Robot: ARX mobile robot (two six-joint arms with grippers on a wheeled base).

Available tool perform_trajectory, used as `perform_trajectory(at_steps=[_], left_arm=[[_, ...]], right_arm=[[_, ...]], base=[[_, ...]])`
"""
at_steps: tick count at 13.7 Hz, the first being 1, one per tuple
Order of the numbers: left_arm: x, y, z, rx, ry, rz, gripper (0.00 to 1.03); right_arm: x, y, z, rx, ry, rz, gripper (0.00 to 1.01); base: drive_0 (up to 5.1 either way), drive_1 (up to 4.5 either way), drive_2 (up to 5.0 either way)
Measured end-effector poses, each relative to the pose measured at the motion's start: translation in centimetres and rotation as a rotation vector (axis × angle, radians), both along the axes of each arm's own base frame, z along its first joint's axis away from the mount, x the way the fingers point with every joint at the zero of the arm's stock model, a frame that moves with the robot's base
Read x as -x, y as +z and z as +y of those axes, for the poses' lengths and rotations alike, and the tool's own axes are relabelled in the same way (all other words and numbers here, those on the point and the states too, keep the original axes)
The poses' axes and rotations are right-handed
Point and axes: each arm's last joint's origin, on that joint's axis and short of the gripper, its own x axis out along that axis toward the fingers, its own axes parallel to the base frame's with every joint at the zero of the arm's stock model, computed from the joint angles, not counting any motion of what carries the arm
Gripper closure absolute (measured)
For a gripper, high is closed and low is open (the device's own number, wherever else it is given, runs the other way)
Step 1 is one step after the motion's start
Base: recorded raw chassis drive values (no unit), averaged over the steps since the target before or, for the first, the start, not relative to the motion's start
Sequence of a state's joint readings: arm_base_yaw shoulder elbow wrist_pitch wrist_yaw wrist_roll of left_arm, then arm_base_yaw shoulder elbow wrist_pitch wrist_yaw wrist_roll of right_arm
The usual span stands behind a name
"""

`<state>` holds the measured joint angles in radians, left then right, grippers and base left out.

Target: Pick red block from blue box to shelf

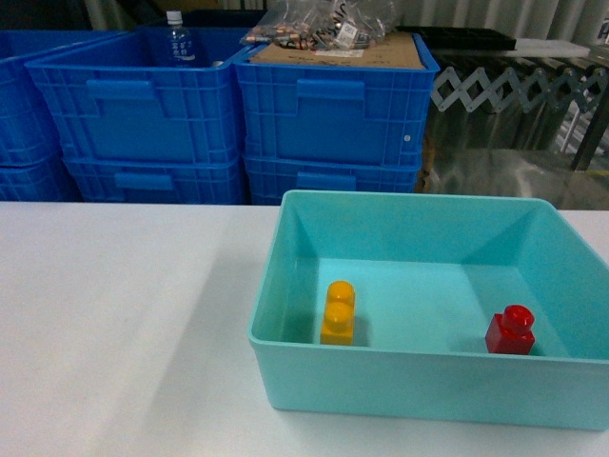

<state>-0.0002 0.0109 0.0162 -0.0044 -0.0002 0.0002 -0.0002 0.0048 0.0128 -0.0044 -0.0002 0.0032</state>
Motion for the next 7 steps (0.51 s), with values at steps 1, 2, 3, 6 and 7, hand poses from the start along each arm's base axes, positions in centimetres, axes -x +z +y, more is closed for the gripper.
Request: perform_trajectory(at_steps=[1, 2, 3, 6, 7], left_arm=[[0.0, 0.0, 0.0, 0.0, 0.0, 0.0, 0.05], [0.0, 0.0, 0.0, 0.0, 0.0, 0.0, 0.05], [0.0, 0.0, 0.0, 0.0, 0.0, 0.0, 0.05], [0.0, 0.0, 0.0, 0.0, 0.0, 0.0, 0.05], [0.0, 0.0, 0.0, 0.0, 0.0, 0.0, 0.05]], right_arm=[[0.0, 0.0, 0.0, 0.0, 0.0, 0.0, 0.03], [0.0, 0.0, 0.0, 0.0, 0.0, 0.0, 0.03], [0.0, 0.0, 0.0, 0.0, 0.0, 0.0, 0.03], [0.0, 0.0, 0.0, 0.0, 0.0, 0.0, 0.03], [0.0, 0.0, 0.0, 0.0, 0.0, 0.0, 0.03]], base=[[0.0, 0.0, 0.0], [0.0, 0.0, 0.0], [0.0, 0.0, 0.0], [0.0, 0.0, 0.0], [0.0, 0.0, 0.0]])
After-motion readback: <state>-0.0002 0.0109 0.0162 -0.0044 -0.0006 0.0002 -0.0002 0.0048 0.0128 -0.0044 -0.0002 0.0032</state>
